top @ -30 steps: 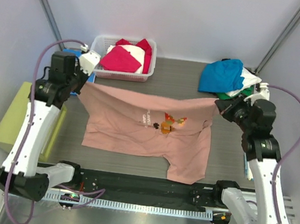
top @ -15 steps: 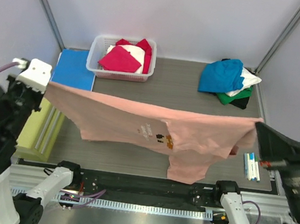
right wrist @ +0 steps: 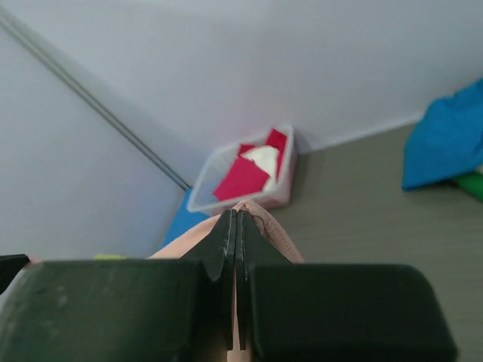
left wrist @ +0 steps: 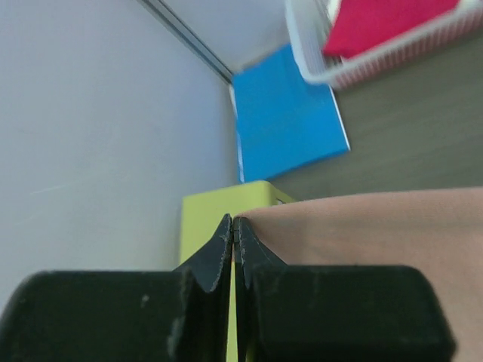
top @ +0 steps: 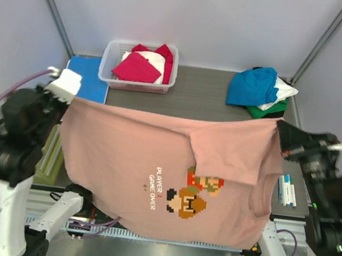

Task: Fold and stack the t-shirts
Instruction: Flatten the tshirt out

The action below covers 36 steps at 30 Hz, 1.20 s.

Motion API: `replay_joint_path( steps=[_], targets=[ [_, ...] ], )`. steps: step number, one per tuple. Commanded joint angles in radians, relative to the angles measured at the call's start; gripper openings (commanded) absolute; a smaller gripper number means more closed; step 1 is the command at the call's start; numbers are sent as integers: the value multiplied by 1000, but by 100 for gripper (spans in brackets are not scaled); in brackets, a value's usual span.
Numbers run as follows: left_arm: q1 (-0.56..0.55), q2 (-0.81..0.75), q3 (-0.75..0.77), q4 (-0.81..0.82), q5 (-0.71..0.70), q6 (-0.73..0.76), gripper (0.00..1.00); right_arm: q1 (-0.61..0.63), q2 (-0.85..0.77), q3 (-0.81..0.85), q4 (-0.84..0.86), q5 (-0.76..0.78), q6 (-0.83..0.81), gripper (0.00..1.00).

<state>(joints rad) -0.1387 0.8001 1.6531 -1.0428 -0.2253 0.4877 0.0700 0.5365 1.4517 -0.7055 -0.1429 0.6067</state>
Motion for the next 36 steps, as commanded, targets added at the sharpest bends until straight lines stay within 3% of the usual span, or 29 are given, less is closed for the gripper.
replay_joint_path(
  steps=[1, 3, 7, 12, 18, 24, 32, 36],
  targets=[
    [7, 106, -310, 223, -62, 74, 0, 2, 98, -204, 149, 138, 11, 1],
    [7, 223, -412, 354, -101, 110, 0, 2, 150, -301, 222, 205, -2, 1],
    [14, 514, -440, 510, -149, 161, 0, 2, 340, -413, 346, 279, -19, 1],
    [21, 859, -259, 535, -189, 160, 0, -1, 643, -399, 491, 273, -13, 1],
    [22, 1060, -93, 566, -243, 187, 0, -7, 847, -315, 564, 256, -8, 1],
    [22, 1094, -53, 552, -241, 172, 0, -12, 895, -315, 589, 249, -12, 1],
    [22, 976, -220, 590, -204, 175, 0, -27, 908, -321, 604, 238, -39, 1],
    [22, 1008, -159, 601, -230, 196, 0, -38, 973, -254, 595, 224, -42, 1]
  ],
)
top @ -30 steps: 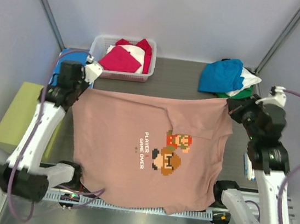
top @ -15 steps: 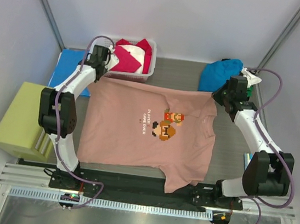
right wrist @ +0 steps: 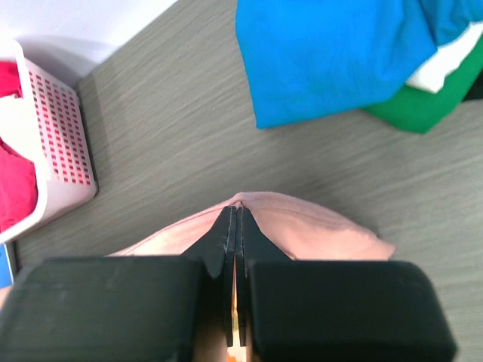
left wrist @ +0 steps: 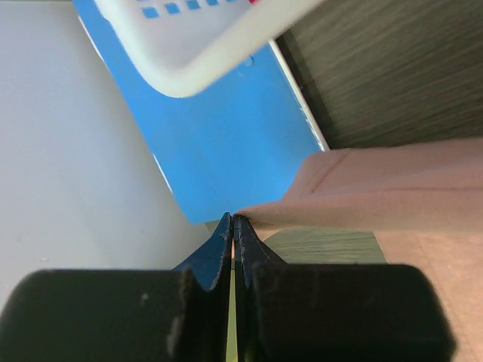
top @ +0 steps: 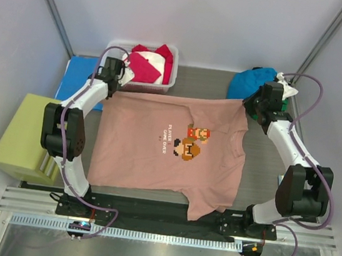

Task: Fold and stack the t-shirts
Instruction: Flatten the tshirt out

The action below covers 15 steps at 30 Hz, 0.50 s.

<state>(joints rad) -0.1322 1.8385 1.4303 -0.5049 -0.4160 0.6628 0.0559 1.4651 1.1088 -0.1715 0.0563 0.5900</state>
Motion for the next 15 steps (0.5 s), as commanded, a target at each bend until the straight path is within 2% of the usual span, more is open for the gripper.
replay_joint_path(
  steps=[1, 9, 13, 15],
  targets=[
    [16, -18, 85, 56, -41, 21, 0, -24, 67, 100, 60, 25, -25, 1],
    [16, 103, 268, -10, -67, 6, 0, -33, 146, 154, 40, 11, -35, 1],
    [16, 71, 210, -26, -44, -22, 0, -33, 104, 123, 27, -13, -29, 1],
    [16, 12, 124, -26, -12, -25, 0, -33, 42, 70, 24, -22, -21, 1]
  ],
)
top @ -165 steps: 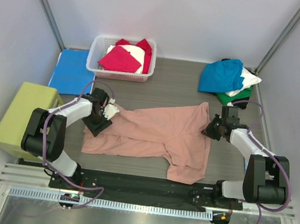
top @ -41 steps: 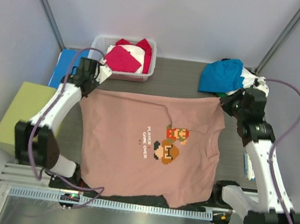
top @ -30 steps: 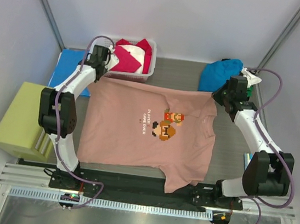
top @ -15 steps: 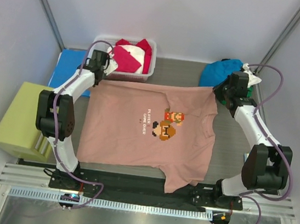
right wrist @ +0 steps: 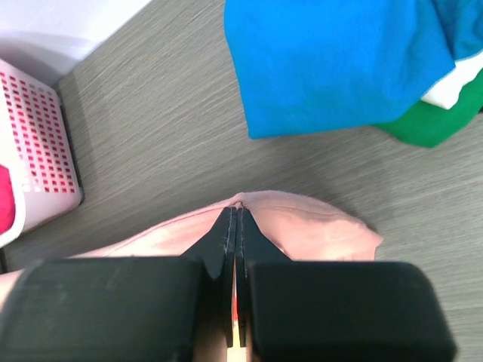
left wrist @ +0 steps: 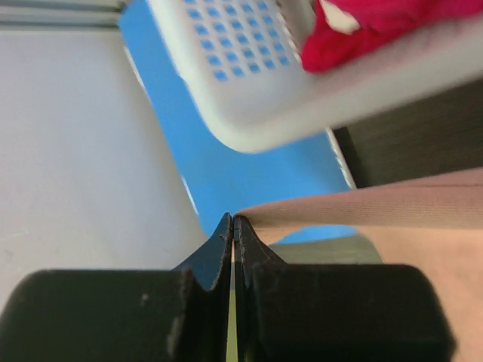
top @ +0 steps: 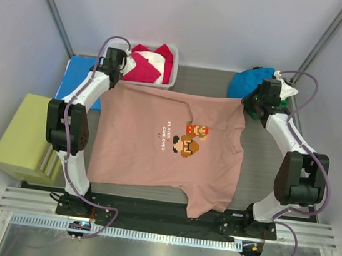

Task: Fold and stack the t-shirts
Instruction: Fold the tshirt

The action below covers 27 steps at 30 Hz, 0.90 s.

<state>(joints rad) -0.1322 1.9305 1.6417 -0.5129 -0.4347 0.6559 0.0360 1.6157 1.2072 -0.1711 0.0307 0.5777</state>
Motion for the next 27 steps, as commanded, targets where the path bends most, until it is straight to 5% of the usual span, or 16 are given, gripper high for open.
replay_joint_path(
  steps=[1, 11, 27],
  targets=[
    [16, -106, -120, -18, 17, -19, 0, -15, -134, -47, 18, 2, -4, 1],
    [16, -394, -434, -104, 112, -15, 0, -12, -398, -239, -195, -90, 74, 1],
    [16, -576, -568, -275, 255, -84, 0, -13, -645, -535, -401, -152, 86, 2]
  ],
)
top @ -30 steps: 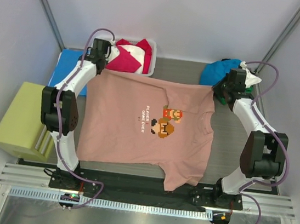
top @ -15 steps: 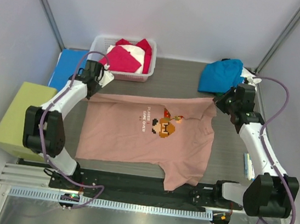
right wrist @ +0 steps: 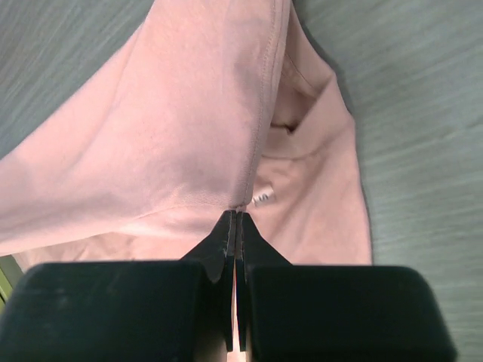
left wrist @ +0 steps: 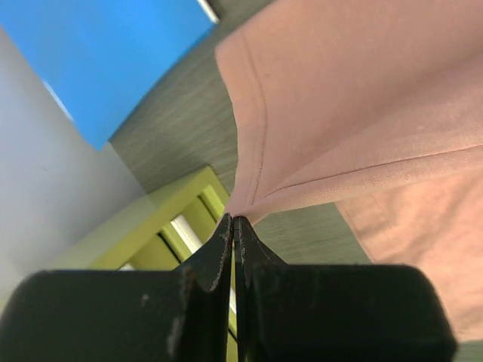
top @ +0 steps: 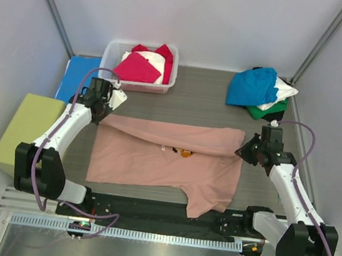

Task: Fold and stack the t-shirts
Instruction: Fold the tshirt

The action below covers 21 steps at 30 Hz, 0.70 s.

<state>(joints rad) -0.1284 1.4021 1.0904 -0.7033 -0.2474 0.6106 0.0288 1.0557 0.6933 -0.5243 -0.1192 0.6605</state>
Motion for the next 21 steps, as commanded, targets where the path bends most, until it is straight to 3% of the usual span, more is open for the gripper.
replay_joint_path(
  steps=[1, 3, 4, 6, 8, 9, 10, 12, 17, 21],
  targets=[
    [12, -48, -32, -94, 74, -44, 0, -6, -91, -28, -74, 7, 2, 2],
    [12, -45, -47, -137, 92, -52, 6, -6, -105, -26, -94, 7, -4, 4],
    [12, -42, -59, -153, 115, -51, 25, -6, -105, -17, -111, 9, -5, 8],
    [12, -40, -70, -192, 135, -54, 34, -6, -100, -2, -124, 9, -9, 19],
    [10, -52, -80, -206, 151, -55, 35, -6, -89, 21, -143, 1, -9, 46],
    [12, -60, -81, -216, 154, -57, 41, -6, -73, 29, -146, -3, -4, 59],
    [12, -75, -75, -225, 164, -57, 47, -6, -63, 43, -154, -8, -2, 92],
    [12, -90, -46, -248, 174, -60, 56, -6, -39, 64, -155, -40, 7, 98],
    [12, -109, 29, -228, 178, -80, 59, -6, -5, 141, -92, -68, 22, 100],
    [12, -46, 89, -173, 203, -152, 61, -6, 121, 230, -19, -98, 21, 99]
  ],
)
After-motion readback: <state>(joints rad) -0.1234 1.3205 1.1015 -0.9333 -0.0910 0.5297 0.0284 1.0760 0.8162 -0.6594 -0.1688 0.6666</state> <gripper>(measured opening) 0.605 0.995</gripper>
